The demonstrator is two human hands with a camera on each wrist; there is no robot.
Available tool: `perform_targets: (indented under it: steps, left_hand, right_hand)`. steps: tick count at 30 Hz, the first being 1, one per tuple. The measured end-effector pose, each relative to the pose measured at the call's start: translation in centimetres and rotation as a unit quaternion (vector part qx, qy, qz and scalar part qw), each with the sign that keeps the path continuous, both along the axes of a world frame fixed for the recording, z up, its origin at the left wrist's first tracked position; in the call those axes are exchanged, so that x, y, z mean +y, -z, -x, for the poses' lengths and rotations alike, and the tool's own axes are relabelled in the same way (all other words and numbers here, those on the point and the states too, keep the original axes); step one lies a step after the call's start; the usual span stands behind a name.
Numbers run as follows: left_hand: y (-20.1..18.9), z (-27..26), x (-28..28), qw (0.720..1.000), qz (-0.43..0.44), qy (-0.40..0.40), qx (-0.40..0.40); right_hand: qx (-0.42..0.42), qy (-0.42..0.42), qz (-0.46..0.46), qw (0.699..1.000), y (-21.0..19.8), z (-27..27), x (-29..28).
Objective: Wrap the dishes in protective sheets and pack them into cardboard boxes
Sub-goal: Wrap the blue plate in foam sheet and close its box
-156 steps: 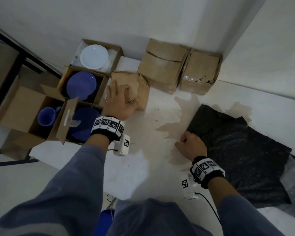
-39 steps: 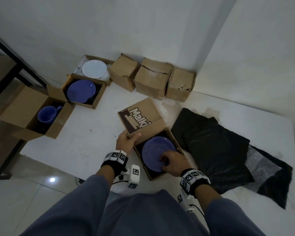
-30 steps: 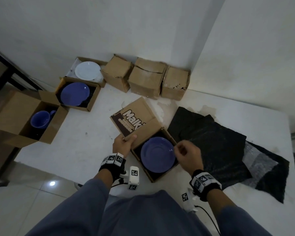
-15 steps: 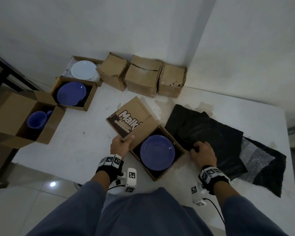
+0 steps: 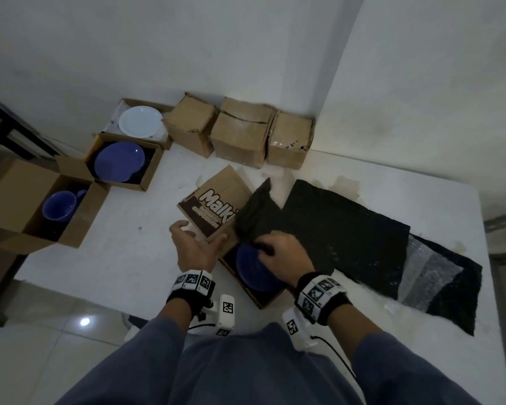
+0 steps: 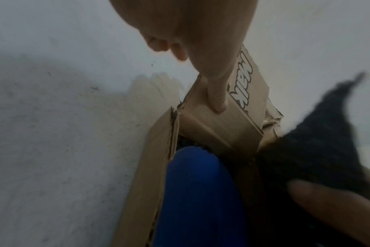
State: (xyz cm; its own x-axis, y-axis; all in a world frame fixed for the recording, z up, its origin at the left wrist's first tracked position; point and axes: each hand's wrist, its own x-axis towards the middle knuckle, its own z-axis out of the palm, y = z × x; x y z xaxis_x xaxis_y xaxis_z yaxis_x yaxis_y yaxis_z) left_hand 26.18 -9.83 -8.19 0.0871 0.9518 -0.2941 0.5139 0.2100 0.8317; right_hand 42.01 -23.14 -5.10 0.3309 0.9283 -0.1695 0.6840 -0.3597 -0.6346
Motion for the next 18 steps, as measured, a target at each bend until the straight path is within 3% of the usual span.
perform_targets:
  steps: [5, 9, 13, 18]
  left_hand:
    - [-0.4, 0.2, 0.0, 0.995, -0.097, 0.026, 0.019]
    - [-0.1, 1.1, 0.4, 0.983, -0.148, 0.097, 0.049]
    - [-0.7, 1.2, 0.5, 0.976, -0.145, 0.141, 0.079]
    - [-1.7, 1.5, 0.5, 0.962, -0.103, 0.219, 0.123]
  right_hand:
    - [-0.022, -0.145, 0.132, 0.98, 1.2, 2.5, 0.4]
    - [0.004, -0.165, 0.145, 0.976, 1.9, 3.3, -0.3]
    - [0.019, -0.13, 0.104, 0.986, 2.0, 3.5, 0.5]
    - [-0.011, -0.213, 0.135, 0.968, 1.4, 3.2, 1.2]
